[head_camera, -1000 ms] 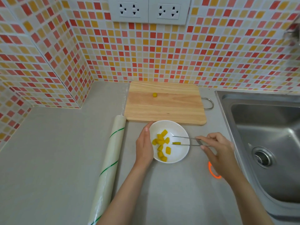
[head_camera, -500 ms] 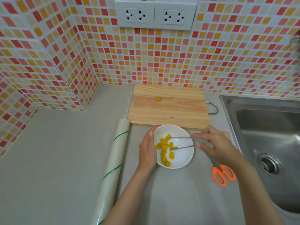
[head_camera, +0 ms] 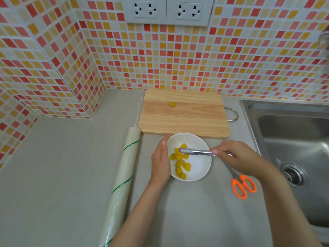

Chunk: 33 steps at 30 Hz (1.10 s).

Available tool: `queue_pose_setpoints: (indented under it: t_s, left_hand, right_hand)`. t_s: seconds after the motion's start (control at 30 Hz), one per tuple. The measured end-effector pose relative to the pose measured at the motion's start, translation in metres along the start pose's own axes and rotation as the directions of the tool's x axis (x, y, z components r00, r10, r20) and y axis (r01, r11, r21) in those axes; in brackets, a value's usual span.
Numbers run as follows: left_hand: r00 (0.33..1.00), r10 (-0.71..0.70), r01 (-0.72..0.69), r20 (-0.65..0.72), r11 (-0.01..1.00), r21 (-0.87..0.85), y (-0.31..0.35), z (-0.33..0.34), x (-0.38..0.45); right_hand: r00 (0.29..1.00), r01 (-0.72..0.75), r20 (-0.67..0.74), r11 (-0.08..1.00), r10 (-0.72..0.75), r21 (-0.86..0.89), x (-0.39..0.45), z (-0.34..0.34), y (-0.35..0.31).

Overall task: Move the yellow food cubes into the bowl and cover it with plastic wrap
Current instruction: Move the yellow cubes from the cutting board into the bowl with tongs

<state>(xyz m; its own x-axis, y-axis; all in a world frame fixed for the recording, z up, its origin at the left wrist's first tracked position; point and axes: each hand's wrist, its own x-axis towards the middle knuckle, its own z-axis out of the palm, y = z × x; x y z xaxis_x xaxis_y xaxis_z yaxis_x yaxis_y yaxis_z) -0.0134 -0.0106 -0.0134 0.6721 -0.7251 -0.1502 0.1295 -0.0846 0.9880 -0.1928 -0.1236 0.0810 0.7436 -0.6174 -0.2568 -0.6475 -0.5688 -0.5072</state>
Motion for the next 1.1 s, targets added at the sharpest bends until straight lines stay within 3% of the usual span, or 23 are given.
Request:
queue_pose_setpoints:
  t_s: [0.1,0.2,0.3,0.4,0.53,0.73,0.9,1.1]
  left_hand:
    - [1.000,0.010,-0.010,-0.002,1.000,-0.005,-0.001,0.000,0.000]
    - [1.000,0.011,-0.011,-0.004,1.000,-0.002,-0.001,0.000,-0.001]
    - [1.000,0.009,-0.009,0.001,1.000,0.003,0.000,-0.001,0.000]
    - [1.000,0.011,-0.011,0.003,1.000,0.010,0.000,0.000,0.000]
    - [1.000,0.017,-0.017,0.005,1.000,-0.004,-0.001,0.000,0.001]
    - [1.000,0.027,-0.027,0.006,0.999,-0.024,-0.002,0.000,-0.001]
    - [1.000,0.023,-0.023,0.006,1.000,-0.018,0.001,0.000,-0.002]
    - [0.999,0.029,-0.028,0.016,0.999,-0.017,0.002,0.000,-0.003]
  right_hand:
    - [0.978,0.034,-0.209,0.997,-0.019,0.065,0.006,0.000,-0.001]
    - [0.906,0.042,-0.424,0.993,0.010,0.112,0.030,-0.001,-0.002]
    - [0.854,-0.002,-0.515,0.989,0.078,0.147,0.071,0.000,-0.003]
    - [0.830,-0.072,-0.533,0.979,0.165,0.191,0.114,0.008,-0.006]
    - [0.871,-0.191,-0.429,0.969,0.240,0.155,0.157,0.023,-0.009]
    - [0.880,-0.171,-0.421,0.974,0.220,0.151,0.180,0.034,-0.005]
    - [0.852,-0.133,-0.489,0.980,0.188,0.146,0.165,0.034,0.001]
    - [0.812,0.117,-0.582,0.967,0.037,0.224,0.082,0.019,-0.005]
